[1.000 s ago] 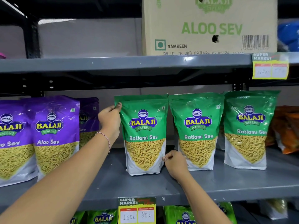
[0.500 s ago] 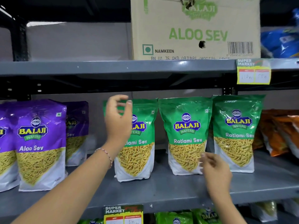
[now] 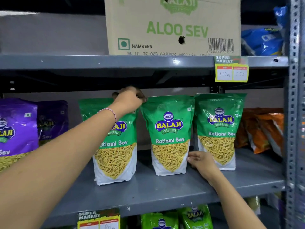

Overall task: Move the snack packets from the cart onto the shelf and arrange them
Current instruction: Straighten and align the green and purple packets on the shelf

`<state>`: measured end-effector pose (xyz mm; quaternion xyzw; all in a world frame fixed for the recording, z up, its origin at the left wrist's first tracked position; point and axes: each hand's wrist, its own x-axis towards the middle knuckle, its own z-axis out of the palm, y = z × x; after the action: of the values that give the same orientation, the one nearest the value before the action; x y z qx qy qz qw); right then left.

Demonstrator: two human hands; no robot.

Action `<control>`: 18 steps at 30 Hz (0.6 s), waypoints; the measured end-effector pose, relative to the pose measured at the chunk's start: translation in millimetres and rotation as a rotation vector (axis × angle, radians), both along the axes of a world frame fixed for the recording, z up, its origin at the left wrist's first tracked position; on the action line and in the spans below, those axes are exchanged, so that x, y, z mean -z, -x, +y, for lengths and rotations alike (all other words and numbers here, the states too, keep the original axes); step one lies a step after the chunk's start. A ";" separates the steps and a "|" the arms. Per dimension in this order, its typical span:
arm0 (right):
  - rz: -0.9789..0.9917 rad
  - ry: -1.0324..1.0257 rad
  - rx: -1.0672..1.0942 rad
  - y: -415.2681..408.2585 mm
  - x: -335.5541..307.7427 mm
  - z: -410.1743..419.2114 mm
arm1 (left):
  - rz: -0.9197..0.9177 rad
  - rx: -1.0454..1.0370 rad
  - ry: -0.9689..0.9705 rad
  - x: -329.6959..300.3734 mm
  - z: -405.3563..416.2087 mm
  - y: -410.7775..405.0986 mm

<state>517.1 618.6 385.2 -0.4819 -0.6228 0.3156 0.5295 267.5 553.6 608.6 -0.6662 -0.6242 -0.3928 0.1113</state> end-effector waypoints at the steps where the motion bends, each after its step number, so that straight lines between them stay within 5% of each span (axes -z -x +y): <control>1: -0.030 -0.009 0.021 1.4 0.3 1.7 | -0.006 -0.011 -0.010 0.3 3.5 0.0; 8: -0.203 -0.031 0.181 3.7 0.6 6.8 | 0.055 -0.147 -0.043 -6.4 30.0 0.9; 18: -0.209 -0.056 0.243 4.1 1.1 3.3 | 0.168 -0.331 0.058 -17.3 54.4 2.6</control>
<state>513.0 621.9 384.0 -0.5690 -0.6201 0.1800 0.5093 264.8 608.0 625.9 -0.5877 -0.7248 -0.2940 0.2070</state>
